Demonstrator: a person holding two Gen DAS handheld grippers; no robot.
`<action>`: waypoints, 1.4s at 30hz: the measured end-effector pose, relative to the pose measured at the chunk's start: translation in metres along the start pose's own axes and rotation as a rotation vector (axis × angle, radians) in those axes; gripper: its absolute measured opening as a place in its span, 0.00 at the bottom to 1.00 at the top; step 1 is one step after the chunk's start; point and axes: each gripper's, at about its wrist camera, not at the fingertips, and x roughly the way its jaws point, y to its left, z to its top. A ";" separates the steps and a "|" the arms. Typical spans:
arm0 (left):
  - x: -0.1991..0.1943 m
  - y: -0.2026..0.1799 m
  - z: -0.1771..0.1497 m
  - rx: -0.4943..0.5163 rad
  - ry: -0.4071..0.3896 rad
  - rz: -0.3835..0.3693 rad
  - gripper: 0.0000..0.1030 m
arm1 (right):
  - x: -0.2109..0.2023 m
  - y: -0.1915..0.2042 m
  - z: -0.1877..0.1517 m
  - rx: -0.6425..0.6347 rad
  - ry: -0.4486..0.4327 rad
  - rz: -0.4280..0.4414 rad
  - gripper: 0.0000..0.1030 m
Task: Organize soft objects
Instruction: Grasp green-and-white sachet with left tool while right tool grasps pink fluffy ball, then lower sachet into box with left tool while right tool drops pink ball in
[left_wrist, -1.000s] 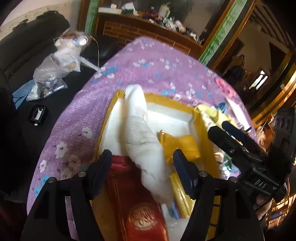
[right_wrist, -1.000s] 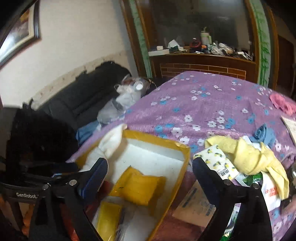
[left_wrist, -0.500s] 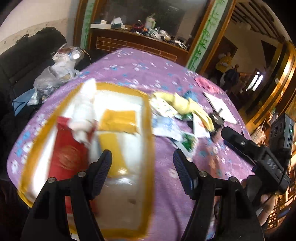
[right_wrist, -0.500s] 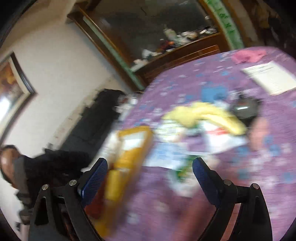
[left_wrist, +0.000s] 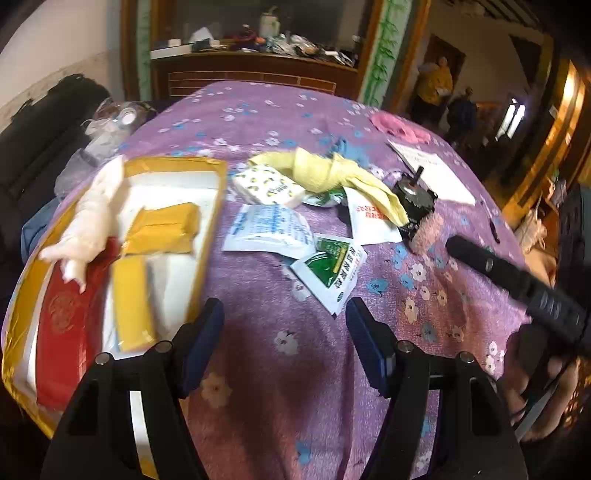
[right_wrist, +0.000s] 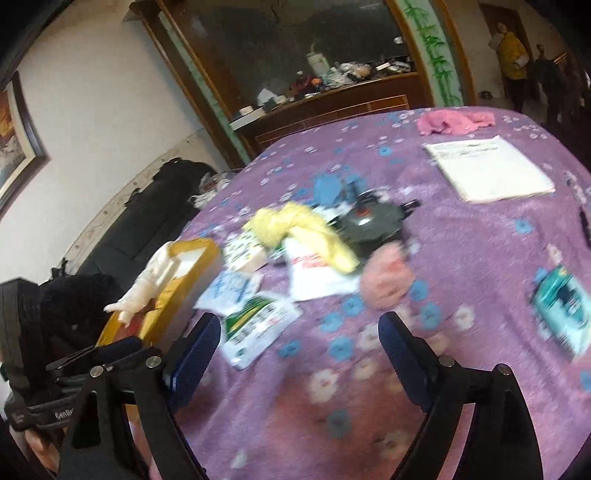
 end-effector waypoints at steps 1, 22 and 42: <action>0.005 -0.002 0.001 0.012 0.019 -0.010 0.66 | 0.006 -0.010 0.003 0.014 -0.003 -0.016 0.85; 0.072 -0.036 0.033 0.128 0.176 -0.103 0.66 | 0.053 -0.046 0.018 0.056 0.037 -0.049 0.26; 0.029 -0.023 0.002 0.007 0.148 -0.286 0.39 | 0.055 -0.044 0.014 0.081 0.051 0.035 0.27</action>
